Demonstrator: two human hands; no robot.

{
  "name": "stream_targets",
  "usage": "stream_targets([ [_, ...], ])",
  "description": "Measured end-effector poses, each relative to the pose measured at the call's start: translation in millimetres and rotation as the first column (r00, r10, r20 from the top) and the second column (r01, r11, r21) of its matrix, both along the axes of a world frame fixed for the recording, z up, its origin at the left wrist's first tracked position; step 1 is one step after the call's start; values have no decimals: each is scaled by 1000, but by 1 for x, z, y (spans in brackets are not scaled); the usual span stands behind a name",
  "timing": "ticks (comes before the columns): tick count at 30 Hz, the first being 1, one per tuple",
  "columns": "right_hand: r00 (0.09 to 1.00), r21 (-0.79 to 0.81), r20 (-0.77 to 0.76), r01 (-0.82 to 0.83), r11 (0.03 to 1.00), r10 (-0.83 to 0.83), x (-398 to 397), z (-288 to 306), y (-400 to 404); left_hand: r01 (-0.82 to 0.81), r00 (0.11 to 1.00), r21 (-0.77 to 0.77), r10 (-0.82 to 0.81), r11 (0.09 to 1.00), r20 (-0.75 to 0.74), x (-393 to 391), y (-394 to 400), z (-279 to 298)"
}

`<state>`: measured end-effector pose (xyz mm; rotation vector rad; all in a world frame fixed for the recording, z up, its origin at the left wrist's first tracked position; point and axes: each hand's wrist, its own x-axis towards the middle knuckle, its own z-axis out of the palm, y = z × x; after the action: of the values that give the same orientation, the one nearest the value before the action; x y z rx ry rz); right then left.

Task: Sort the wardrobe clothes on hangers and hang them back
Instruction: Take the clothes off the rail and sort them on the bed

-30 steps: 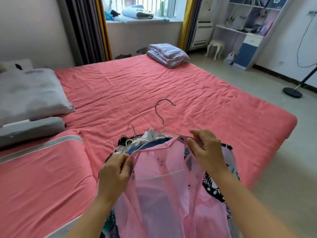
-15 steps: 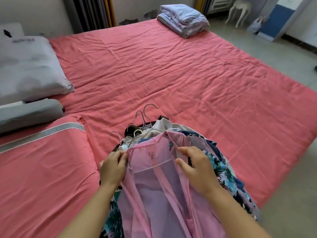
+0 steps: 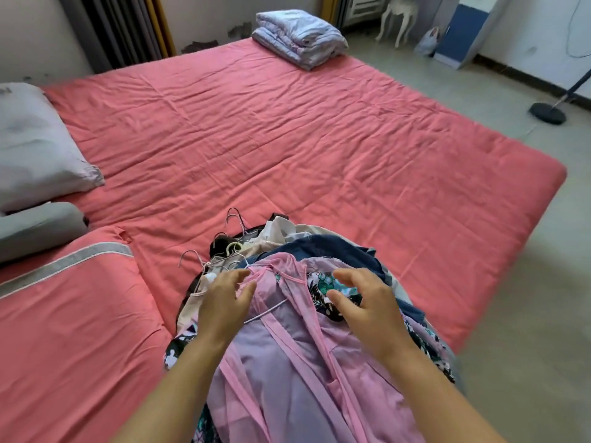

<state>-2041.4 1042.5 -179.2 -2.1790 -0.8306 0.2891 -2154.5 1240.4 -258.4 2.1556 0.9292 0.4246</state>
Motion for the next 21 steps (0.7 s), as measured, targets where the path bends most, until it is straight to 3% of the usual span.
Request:
stream_targets([
  [5,993,83,13,112,990,-114,-17,31,-57,238,971,43,-239,970,19,8,-59,54],
  [8,975,144,25,213,966,-219,-34,51,-109,458,889,66,-454,887,-64,9,-109,87],
  [11,932,180,90,333,926,-352,-56,68,-171,633,774,108,-624,766,-108,9,-169,113],
  [16,795,239,151,547,802,-587,-123,103,-300,813,562,195,-827,549,-10,2,-294,151],
  [21,579,312,176,734,603,-796,-224,135,-428,942,241,205,-961,265,136,-34,-437,191],
])
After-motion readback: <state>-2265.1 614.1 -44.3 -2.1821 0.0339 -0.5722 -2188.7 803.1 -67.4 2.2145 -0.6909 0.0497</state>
